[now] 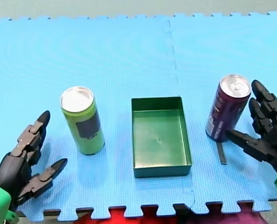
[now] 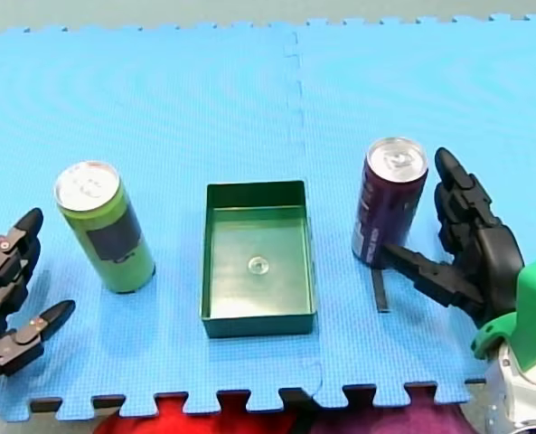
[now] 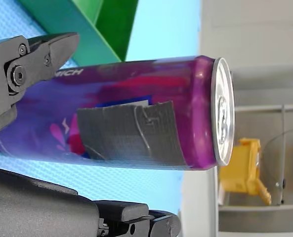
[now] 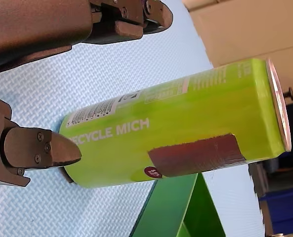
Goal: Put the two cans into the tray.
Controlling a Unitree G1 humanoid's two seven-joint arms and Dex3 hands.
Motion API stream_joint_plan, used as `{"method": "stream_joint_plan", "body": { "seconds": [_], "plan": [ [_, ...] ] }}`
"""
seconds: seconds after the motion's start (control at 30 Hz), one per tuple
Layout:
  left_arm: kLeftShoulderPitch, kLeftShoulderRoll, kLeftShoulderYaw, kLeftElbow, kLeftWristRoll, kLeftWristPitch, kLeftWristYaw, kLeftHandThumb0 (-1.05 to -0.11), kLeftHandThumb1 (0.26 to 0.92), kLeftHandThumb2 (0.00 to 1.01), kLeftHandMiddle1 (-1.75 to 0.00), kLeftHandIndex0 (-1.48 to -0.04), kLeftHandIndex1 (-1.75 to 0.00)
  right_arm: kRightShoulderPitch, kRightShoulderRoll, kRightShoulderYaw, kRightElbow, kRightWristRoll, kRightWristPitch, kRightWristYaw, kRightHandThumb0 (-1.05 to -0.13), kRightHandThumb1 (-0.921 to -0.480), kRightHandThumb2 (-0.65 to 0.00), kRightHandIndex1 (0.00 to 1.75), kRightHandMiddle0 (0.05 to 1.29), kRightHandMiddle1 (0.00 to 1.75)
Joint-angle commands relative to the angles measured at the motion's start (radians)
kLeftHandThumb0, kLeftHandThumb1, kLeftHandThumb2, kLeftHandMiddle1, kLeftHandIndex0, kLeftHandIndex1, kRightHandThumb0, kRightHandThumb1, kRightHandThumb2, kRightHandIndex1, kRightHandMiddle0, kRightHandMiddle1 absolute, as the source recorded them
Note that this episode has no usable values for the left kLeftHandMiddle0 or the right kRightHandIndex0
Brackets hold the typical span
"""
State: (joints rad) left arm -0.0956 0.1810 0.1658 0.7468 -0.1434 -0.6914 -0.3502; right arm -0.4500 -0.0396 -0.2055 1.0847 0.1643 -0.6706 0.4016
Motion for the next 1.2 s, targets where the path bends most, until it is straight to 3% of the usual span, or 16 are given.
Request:
{"method": "stream_joint_plan", "body": {
  "seconds": [0.0,0.6,0.8,1.17],
  "plan": [
    [0.006,0.003,0.002,-0.010,-0.006,0.004,0.000,-1.048,0.921,0.24,0.00,-0.12,0.00,-0.007,-0.001,0.002,-0.007,-0.001,0.005,-0.007,-1.048,-0.757,-0.008,0.00,0.14,0.00],
    [0.023,-0.003,-0.001,-0.049,0.001,0.025,0.012,-1.048,0.921,0.23,0.00,-0.12,0.00,-0.017,0.006,0.011,0.007,-0.005,0.013,-0.015,-1.048,-0.774,-0.009,0.01,0.14,0.00],
    [0.027,-0.004,-0.003,-0.059,0.002,0.031,0.015,-1.048,0.921,0.23,0.00,-0.12,0.00,-0.021,0.006,0.010,0.011,-0.002,0.014,-0.005,-1.048,-0.778,-0.009,0.01,0.14,0.00],
    [0.029,-0.005,-0.005,-0.062,0.005,0.038,0.024,-1.048,0.921,0.24,0.00,-0.12,0.00,-0.030,0.019,0.011,0.008,0.000,0.026,-0.004,-1.048,-0.772,-0.002,0.01,0.14,0.00]
  ]
}}
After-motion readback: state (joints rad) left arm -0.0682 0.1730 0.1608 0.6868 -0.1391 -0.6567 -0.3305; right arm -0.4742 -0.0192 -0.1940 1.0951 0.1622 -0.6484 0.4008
